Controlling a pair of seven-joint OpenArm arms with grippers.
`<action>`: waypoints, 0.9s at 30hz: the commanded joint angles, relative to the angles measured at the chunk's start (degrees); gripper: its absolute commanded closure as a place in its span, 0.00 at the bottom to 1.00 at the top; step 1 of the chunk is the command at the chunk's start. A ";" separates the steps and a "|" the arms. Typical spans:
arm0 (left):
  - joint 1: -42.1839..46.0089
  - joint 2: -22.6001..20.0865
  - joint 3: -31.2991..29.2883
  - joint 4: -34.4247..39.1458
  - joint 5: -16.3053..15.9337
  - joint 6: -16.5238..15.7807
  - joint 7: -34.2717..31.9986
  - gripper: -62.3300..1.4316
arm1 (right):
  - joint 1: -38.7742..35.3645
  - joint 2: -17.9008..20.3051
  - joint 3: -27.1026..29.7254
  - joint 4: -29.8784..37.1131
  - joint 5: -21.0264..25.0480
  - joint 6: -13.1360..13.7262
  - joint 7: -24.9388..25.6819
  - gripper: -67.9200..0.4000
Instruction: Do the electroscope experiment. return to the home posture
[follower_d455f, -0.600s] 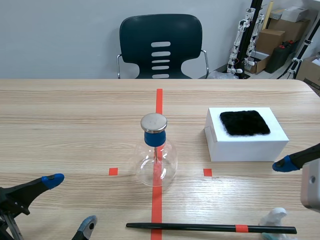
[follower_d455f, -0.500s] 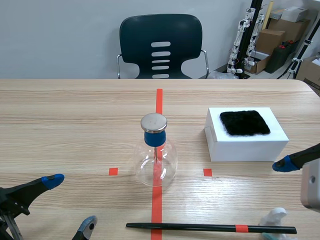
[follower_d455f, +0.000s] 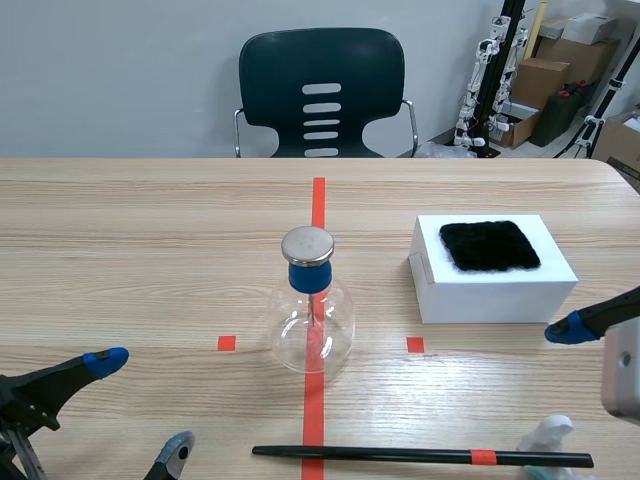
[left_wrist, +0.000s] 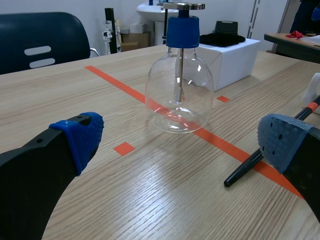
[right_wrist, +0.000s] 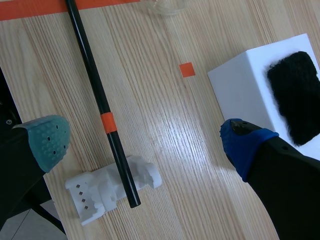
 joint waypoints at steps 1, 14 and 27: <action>-0.20 -0.35 0.07 1.36 -0.33 0.09 -0.72 0.00 | -0.11 0.26 1.14 0.13 0.42 -0.22 0.63 0.08; -0.15 -1.18 0.04 1.46 -0.59 0.09 -2.14 0.00 | -0.59 0.26 2.16 0.31 7.23 -0.20 0.61 0.08; 7.69 -8.26 -3.04 15.63 -1.57 -0.44 -1.57 0.00 | -5.53 -3.48 12.61 3.89 15.13 0.02 6.21 0.08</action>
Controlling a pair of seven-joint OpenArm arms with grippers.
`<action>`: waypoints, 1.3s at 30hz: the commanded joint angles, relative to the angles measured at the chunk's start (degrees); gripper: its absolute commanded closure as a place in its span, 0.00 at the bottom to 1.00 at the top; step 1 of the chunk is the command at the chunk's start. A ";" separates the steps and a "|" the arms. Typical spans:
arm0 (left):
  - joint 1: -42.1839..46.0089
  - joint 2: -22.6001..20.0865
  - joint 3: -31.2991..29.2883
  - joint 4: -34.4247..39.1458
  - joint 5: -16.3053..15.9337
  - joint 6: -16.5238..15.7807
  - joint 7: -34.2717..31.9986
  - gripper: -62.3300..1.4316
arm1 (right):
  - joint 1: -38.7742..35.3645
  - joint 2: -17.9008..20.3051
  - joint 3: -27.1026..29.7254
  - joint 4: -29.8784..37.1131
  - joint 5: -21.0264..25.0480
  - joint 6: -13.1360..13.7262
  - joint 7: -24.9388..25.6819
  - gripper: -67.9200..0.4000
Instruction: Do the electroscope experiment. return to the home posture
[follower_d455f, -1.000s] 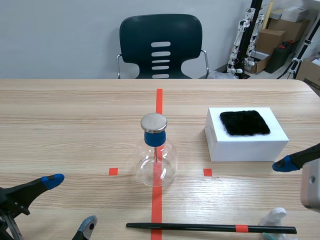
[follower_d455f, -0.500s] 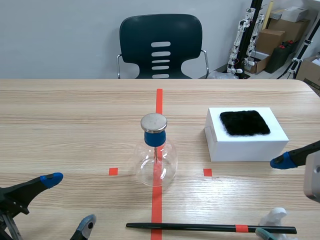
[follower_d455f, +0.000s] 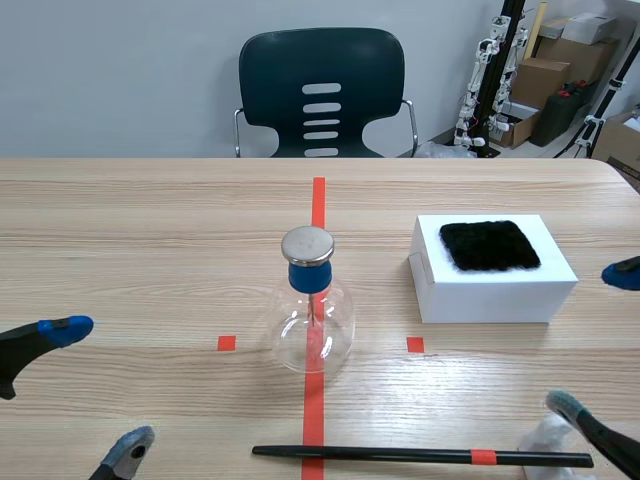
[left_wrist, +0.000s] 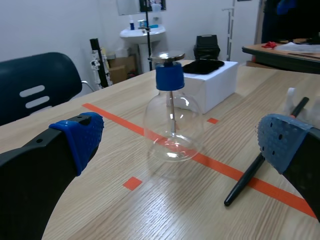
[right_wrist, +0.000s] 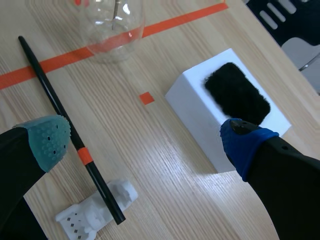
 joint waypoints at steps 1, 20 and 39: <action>1.68 -0.90 -1.03 2.82 -2.34 -0.17 0.90 0.00 | -0.76 -0.33 1.57 2.05 0.85 0.00 1.92 0.08; 16.98 -9.44 -12.85 25.79 -11.06 -1.79 9.18 0.00 | -8.41 -12.55 12.48 10.45 1.31 4.13 9.99 0.08; 20.72 -12.79 -16.70 27.89 -15.78 -1.84 10.27 0.00 | -11.34 -23.32 12.11 14.23 -8.26 4.13 15.74 0.08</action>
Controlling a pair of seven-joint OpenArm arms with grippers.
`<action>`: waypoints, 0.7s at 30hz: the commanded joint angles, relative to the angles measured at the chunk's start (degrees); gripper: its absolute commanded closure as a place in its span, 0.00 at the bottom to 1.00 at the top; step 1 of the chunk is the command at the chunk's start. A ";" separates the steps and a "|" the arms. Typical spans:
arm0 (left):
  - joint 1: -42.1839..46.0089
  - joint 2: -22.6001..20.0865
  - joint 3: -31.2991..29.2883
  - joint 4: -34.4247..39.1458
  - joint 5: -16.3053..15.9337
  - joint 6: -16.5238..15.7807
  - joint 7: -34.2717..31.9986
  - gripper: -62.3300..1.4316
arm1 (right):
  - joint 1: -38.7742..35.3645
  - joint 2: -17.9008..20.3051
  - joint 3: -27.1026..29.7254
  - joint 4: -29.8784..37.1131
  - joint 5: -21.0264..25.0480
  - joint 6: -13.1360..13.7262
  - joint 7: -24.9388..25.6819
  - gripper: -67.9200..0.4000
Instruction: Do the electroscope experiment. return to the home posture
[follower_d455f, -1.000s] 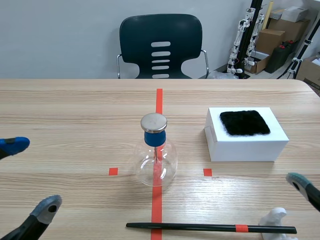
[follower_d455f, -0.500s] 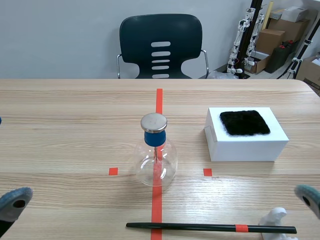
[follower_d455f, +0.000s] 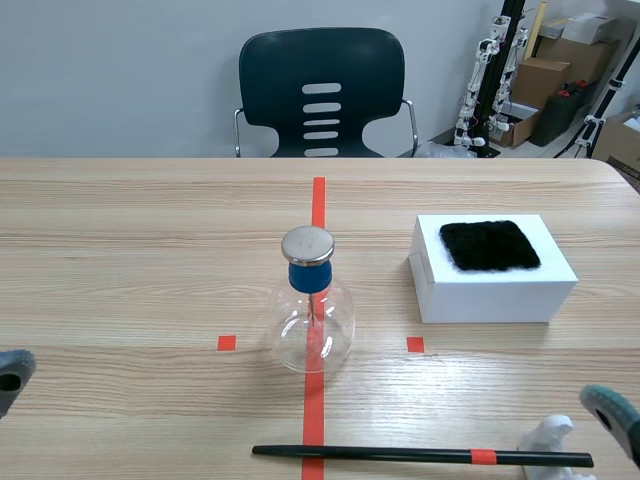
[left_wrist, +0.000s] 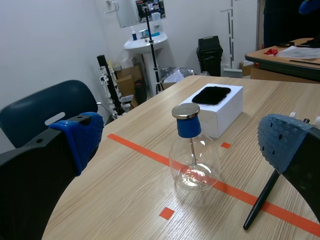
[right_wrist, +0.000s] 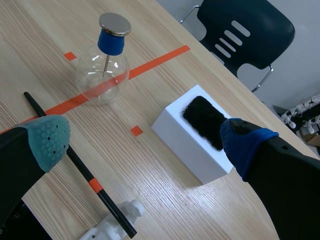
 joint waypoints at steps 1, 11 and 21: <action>0.83 0.13 -0.52 0.50 -0.55 -0.11 -0.85 0.00 | -0.13 -0.92 -0.20 0.68 1.03 0.39 0.44 0.08; 1.40 0.15 -0.52 0.50 -0.55 -0.09 -0.79 0.00 | 0.24 -0.15 -7.78 0.68 3.52 -5.35 -9.77 0.08; 1.38 0.15 -0.52 0.50 -0.57 -0.11 -0.37 0.00 | 1.01 6.73 -13.09 0.68 11.08 -8.92 -16.72 0.08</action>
